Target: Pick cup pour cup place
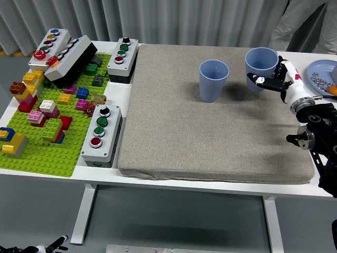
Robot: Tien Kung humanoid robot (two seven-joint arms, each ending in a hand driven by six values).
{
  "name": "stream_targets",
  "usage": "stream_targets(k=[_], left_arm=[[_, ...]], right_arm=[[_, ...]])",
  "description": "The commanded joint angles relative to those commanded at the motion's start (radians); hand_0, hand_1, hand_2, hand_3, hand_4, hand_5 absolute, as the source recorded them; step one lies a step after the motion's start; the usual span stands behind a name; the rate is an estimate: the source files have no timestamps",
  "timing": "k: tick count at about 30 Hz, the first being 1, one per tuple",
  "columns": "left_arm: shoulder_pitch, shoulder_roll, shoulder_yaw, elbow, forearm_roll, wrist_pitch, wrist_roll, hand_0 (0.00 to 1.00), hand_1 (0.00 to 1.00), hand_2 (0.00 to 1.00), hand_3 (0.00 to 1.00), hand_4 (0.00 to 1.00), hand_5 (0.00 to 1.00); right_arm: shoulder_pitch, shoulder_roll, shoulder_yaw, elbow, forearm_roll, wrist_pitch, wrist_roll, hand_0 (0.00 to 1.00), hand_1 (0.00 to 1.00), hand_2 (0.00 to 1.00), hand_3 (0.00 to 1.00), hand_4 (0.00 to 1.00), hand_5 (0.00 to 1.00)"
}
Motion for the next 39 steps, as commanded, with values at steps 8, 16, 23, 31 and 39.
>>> stream_targets(k=[8,16,23,31,39], left_arm=[[-0.004,0.000,-0.004,0.000,0.002,-0.001,0.001,0.834,0.836,0.905,0.801,0.603,0.998],[-0.003,-0.001,-0.008,0.000,0.007,-0.002,0.002,0.835,0.836,0.906,0.801,0.603,0.998],[-0.004,-0.001,-0.011,0.000,0.009,-0.002,0.003,0.836,0.836,0.905,0.801,0.603,0.998],[-0.004,-0.001,-0.013,0.000,0.012,-0.004,0.003,0.834,0.836,0.906,0.801,0.603,0.998],[-0.005,-0.001,-0.016,0.000,0.014,-0.004,0.003,0.835,0.836,0.905,0.801,0.604,0.998]], right_arm=[[0.028,0.003,-0.001,0.026,-0.166,-0.049,-0.025,0.813,0.680,0.572,0.642,0.647,0.005],[0.027,0.020,-0.016,0.071,-0.336,-0.084,-0.061,0.815,0.684,0.574,0.643,0.647,0.007],[0.034,0.033,-0.024,0.089,-0.409,-0.103,-0.076,0.817,0.685,0.576,0.644,0.646,0.007],[0.035,0.031,-0.025,0.100,-0.529,-0.124,-0.088,0.817,0.685,0.576,0.643,0.646,0.008],[0.036,0.035,-0.040,0.110,-0.672,-0.142,-0.103,0.815,0.684,0.575,0.642,0.645,0.009]])
